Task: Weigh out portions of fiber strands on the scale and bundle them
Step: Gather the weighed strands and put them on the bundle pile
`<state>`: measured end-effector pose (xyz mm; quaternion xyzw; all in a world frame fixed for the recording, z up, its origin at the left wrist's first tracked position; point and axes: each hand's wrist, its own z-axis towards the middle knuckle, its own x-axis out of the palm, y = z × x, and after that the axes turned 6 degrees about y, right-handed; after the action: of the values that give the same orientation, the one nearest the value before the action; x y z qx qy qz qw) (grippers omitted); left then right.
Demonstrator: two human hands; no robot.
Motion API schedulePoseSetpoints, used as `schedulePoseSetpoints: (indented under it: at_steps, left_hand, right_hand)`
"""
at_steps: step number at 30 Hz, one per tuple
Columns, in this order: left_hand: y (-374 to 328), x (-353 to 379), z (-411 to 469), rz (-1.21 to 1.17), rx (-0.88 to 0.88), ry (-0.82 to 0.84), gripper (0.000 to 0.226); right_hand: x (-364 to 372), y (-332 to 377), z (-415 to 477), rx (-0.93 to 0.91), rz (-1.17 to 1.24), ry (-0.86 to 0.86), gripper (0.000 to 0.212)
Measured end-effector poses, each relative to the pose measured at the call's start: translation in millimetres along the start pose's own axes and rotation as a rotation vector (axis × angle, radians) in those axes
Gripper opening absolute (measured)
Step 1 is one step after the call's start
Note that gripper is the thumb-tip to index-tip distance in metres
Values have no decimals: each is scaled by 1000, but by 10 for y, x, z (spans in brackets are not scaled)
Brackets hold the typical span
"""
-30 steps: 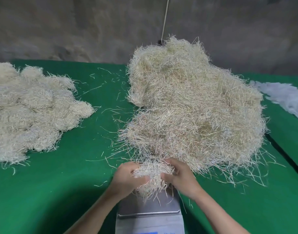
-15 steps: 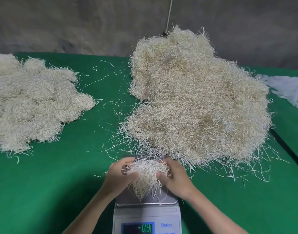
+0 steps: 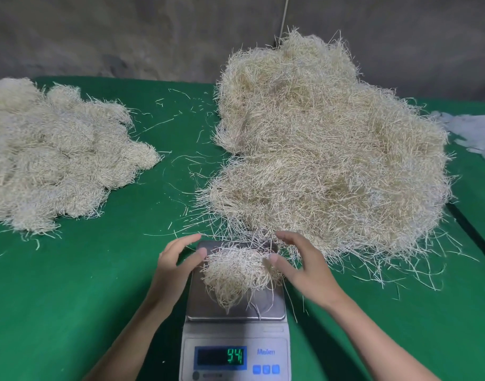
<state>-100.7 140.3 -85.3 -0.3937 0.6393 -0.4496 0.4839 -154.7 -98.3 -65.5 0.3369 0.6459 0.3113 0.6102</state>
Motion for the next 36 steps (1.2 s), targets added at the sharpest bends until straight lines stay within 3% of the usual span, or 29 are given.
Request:
schedulePoseSetpoints:
  at_steps: [6, 17, 21, 30, 36]
  left_hand:
    - [-33, -53, -15, -74, 22, -42, 18]
    - [-64, -69, -70, -118, 7, -30, 14]
    - [-85, -70, -81, -131, -1, -27, 25]
    - [-98, -65, -85, -126, -18, -3, 30]
    - [-90, -56, -77, -121, -17, -9, 14]
  right_hand:
    - [-43, 99, 19, -63, 16, -24, 37]
    - [-56, 116, 5, -59, -3, -25, 37]
    - [-61, 109, 9, -58, 1, -15, 38]
    - [-71, 66, 17, -67, 7, -19, 38]
    - [-60, 49, 21, -73, 12, -11, 34]
